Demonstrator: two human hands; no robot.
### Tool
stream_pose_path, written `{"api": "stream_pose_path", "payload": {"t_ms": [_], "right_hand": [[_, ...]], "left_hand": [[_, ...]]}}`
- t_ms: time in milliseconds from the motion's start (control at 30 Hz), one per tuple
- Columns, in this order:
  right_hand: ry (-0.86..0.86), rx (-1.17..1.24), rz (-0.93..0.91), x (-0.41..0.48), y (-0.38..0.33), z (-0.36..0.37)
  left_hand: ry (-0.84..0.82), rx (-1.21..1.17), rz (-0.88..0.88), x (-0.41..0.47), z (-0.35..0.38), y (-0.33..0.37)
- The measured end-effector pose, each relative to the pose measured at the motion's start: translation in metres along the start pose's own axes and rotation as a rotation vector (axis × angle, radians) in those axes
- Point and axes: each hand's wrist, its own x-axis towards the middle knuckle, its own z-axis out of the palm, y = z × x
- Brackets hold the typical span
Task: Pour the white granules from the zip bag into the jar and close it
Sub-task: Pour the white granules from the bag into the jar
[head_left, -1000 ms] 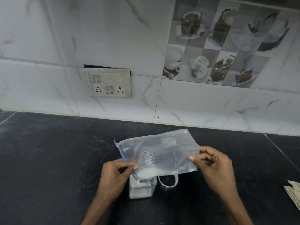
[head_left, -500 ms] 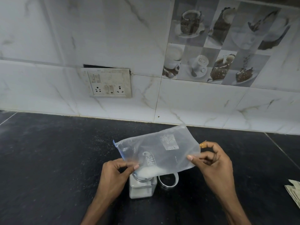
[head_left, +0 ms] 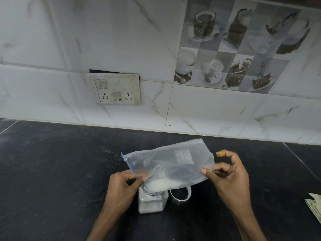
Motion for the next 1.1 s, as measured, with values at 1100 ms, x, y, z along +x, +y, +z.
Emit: {"api": "stream_pose_path", "payload": {"t_ms": [1100], "right_hand": [[-0.004, 0.021, -0.207, -0.001, -0.0044, 0.0096]], "left_hand": [[0.0, -0.01, 0.002, -0.0013, 0.0014, 0.0065]]}}
